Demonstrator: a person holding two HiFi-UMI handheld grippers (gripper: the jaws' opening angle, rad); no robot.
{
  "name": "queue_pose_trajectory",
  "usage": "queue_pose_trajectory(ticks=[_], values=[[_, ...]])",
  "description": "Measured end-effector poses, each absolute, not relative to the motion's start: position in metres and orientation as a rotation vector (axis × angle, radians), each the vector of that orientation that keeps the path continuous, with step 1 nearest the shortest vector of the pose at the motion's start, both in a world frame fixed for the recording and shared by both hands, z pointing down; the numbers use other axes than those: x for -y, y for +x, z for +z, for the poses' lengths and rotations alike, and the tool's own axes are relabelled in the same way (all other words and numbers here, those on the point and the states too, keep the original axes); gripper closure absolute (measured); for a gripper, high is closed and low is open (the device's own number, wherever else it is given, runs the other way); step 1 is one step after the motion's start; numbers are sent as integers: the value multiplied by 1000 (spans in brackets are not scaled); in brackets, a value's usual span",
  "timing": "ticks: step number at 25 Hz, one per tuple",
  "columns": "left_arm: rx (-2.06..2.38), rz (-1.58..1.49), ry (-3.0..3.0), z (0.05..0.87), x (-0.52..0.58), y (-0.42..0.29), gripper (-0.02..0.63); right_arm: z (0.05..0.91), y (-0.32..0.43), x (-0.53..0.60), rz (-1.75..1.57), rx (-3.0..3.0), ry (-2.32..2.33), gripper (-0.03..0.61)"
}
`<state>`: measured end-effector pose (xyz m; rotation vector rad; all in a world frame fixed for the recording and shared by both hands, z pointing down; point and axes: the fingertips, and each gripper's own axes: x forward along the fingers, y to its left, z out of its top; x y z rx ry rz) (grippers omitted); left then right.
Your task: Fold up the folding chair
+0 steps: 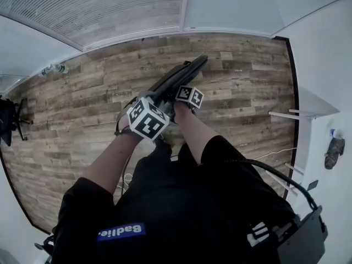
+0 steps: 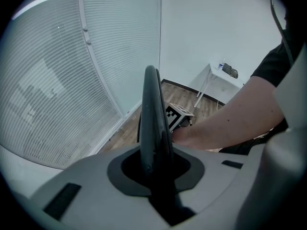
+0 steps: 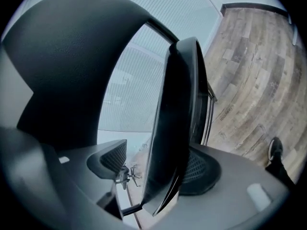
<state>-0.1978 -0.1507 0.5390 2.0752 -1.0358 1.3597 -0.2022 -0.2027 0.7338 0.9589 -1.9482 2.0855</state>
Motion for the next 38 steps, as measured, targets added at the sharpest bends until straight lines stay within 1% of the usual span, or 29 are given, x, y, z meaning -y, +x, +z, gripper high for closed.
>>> queue_pose_trajectory(ticks=[5,7,14,22,27,34,38], values=[[1045,1355,2067,539,152,-197,549,737,-204,207,2066,1876,1021,264],[1039,1353,2068,539,154,-197,549,740,-204,208,2031,1872,1017,275],[1029,1362,2078,537,169,-215,549,747,-200,196,1803,1885,992,276],[1004,1328,2102,532,169,-223,548,741,-190,169,1766,1929,896,276],[1007,1334,2110,531,171,-232,548,727,-160,147,1726,1952,881,276],[988,1308,2092,531,165,-225,547,693,-84,124,1636,1990,926,276],[998,1318,2091,529,158,-223,546,656,-59,109,1569,2063,923,319]])
